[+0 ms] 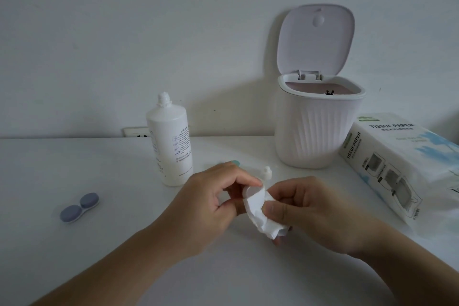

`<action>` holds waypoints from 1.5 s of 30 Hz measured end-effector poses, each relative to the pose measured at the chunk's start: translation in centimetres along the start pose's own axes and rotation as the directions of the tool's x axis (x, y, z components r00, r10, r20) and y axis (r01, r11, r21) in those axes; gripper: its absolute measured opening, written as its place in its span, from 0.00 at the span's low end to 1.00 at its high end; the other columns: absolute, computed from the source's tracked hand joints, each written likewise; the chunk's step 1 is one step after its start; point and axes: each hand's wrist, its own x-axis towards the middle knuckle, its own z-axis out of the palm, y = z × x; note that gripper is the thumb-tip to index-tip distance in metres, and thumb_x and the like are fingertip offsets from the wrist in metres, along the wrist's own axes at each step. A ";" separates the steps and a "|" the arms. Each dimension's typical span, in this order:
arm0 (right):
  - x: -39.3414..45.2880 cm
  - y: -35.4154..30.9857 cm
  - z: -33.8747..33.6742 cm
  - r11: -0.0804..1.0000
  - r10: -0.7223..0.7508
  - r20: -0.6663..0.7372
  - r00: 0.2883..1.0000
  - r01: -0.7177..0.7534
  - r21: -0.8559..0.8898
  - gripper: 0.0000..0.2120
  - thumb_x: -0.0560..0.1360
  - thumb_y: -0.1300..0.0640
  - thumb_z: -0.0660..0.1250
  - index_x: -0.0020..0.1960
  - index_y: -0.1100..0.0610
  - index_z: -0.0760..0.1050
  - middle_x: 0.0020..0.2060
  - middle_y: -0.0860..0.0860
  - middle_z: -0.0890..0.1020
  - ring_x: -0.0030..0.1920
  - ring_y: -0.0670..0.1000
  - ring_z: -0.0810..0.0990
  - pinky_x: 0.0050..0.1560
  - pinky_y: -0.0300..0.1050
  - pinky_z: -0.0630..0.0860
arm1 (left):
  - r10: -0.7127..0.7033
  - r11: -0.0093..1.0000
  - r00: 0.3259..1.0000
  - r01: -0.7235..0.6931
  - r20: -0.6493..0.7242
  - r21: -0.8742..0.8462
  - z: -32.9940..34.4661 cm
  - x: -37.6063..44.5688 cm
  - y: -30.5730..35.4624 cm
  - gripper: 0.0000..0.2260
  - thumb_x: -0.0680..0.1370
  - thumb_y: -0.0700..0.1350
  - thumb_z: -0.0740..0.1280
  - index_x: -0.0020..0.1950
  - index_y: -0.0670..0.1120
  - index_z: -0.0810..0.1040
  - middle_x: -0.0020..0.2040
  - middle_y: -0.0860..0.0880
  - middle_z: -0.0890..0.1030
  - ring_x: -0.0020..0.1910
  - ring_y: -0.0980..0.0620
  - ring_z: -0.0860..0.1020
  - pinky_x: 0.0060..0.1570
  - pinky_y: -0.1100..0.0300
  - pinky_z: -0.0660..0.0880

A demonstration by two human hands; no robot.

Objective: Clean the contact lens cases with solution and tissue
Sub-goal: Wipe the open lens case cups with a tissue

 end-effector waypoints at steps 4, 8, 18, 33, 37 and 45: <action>0.3 -0.3 -0.1 0.995 -0.068 -0.200 0.977 0.081 0.057 0.09 0.77 0.49 0.71 0.47 0.54 0.85 0.36 0.56 0.87 0.35 0.51 0.83 0.37 0.38 0.75 | -0.034 0.998 0.995 0.029 -0.095 -0.051 0.3 -0.2 0.5 0.12 0.67 0.52 0.79 0.42 0.56 0.77 0.40 0.55 0.81 0.40 0.55 0.80 0.40 0.67 0.75; 0.3 -0.6 0.2 0.979 -0.142 -0.292 0.946 0.177 0.099 0.10 0.74 0.50 0.68 0.49 0.52 0.86 0.40 0.54 0.87 0.38 0.46 0.82 0.40 0.38 0.76 | -0.053 0.997 0.988 0.044 -0.146 -0.070 1.0 -0.2 0.9 0.13 0.66 0.57 0.77 0.39 0.59 0.73 0.36 0.58 0.80 0.36 0.58 0.78 0.39 0.71 0.72; 0.2 -0.8 -0.6 0.969 -0.160 -0.518 0.840 0.233 0.078 0.13 0.72 0.44 0.68 0.47 0.50 0.87 0.43 0.53 0.88 0.41 0.45 0.82 0.44 0.32 0.77 | -0.277 0.891 0.961 0.257 -0.001 -0.375 -0.7 0.5 1.0 0.09 0.75 0.39 0.74 0.54 0.48 0.82 0.48 0.49 0.87 0.45 0.54 0.85 0.39 0.71 0.74; 0.4 -0.8 -0.3 0.976 -0.150 -0.418 0.896 0.201 0.080 0.12 0.73 0.49 0.67 0.45 0.53 0.87 0.35 0.47 0.86 0.36 0.40 0.81 0.39 0.28 0.74 | -0.338 0.873 0.928 0.372 0.159 -0.316 -0.2 0.5 0.5 0.18 0.75 0.44 0.68 0.64 0.56 0.75 0.45 0.49 0.86 0.40 0.56 0.82 0.40 0.63 0.75; 0.5 -0.6 0.2 0.981 -0.156 -0.357 0.921 0.185 0.049 0.11 0.75 0.49 0.67 0.46 0.51 0.87 0.37 0.46 0.87 0.37 0.39 0.82 0.40 0.27 0.74 | -0.338 0.876 0.933 0.360 0.126 -0.320 0.1 0.4 0.4 0.11 0.68 0.51 0.74 0.48 0.54 0.78 0.39 0.50 0.84 0.36 0.55 0.78 0.40 0.59 0.75; 0.5 0.0 0.6 0.994 -0.092 -0.264 0.960 0.074 -0.077 0.26 0.70 0.34 0.71 0.44 0.58 0.84 0.39 0.66 0.80 0.36 0.50 0.72 0.39 0.50 0.67 | -0.233 0.942 0.970 0.242 0.067 -0.232 0.6 0.0 0.4 0.15 0.70 0.57 0.75 0.55 0.56 0.84 0.46 0.47 0.86 0.46 0.39 0.83 0.49 0.38 0.81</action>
